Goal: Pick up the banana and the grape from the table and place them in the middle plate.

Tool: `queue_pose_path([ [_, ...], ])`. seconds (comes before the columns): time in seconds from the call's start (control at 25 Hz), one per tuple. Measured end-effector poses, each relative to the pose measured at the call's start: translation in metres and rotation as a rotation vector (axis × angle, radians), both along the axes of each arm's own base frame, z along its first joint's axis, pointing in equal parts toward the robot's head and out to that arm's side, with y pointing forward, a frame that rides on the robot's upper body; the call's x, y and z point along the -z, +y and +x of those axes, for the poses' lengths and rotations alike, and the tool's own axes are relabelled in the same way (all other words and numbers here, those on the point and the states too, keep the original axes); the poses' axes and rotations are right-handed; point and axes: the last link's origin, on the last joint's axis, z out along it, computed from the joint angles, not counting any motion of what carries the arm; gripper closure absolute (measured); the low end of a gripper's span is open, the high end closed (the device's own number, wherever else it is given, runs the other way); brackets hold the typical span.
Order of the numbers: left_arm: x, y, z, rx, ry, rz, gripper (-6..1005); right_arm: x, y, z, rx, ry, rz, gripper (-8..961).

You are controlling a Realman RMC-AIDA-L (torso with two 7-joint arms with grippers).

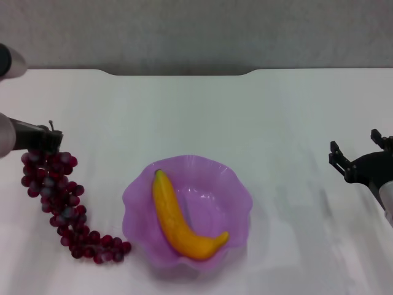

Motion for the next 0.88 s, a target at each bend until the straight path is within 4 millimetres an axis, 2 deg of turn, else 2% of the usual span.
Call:
queue_pose_path([
  [0.28, -0.015, 0.000, 0.016, -0.002, 0.030, -0.046, 756, 0.000, 0.001, -0.001, -0.001, 0.000, -0.001, 73],
  [0.56, -0.033, -0.009, 0.050, 0.057, 0.060, -0.116, 757, 0.001, 0.002, -0.001, -0.001, -0.001, -0.005, 73],
  [0.88, -0.063, -0.013, 0.082, 0.132, 0.097, -0.104, 757, 0.001, 0.002, -0.001, 0.000, -0.001, -0.006, 73],
])
